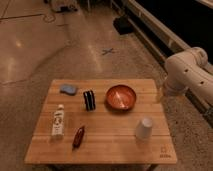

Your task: Place the ceramic cup over the eraser

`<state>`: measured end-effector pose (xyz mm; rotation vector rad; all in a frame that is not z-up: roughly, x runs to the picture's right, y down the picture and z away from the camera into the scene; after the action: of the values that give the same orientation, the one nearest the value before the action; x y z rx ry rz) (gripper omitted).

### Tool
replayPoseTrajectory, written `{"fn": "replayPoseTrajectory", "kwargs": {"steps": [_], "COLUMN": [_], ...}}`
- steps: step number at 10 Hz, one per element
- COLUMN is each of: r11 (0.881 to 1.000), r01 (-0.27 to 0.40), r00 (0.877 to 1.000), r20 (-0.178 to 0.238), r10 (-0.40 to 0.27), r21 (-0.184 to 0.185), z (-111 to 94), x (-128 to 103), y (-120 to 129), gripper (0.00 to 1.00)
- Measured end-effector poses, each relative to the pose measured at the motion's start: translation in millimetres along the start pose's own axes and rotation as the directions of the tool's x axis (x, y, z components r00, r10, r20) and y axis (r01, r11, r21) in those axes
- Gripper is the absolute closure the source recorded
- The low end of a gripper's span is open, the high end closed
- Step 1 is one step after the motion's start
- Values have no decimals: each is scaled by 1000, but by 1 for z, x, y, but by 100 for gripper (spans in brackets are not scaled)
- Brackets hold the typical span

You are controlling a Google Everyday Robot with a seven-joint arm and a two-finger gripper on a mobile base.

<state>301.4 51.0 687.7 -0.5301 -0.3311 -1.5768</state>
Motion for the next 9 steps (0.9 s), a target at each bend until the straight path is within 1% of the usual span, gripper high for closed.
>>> {"fn": "replayPoseTrajectory", "kwargs": {"steps": [5, 7, 8, 9], "r11": [1000, 999, 998, 997], "r01": [27, 52, 62, 71], "r00": [1000, 999, 998, 997], "r20": [7, 11, 15, 16], "r10": [-27, -52, -62, -71], "r21": [8, 10, 7, 6], "z": [9, 18, 22, 25], "x": [-16, -29, -39, -42], "y": [-13, -28, -30, -32], "gripper": [37, 37, 37, 37]}}
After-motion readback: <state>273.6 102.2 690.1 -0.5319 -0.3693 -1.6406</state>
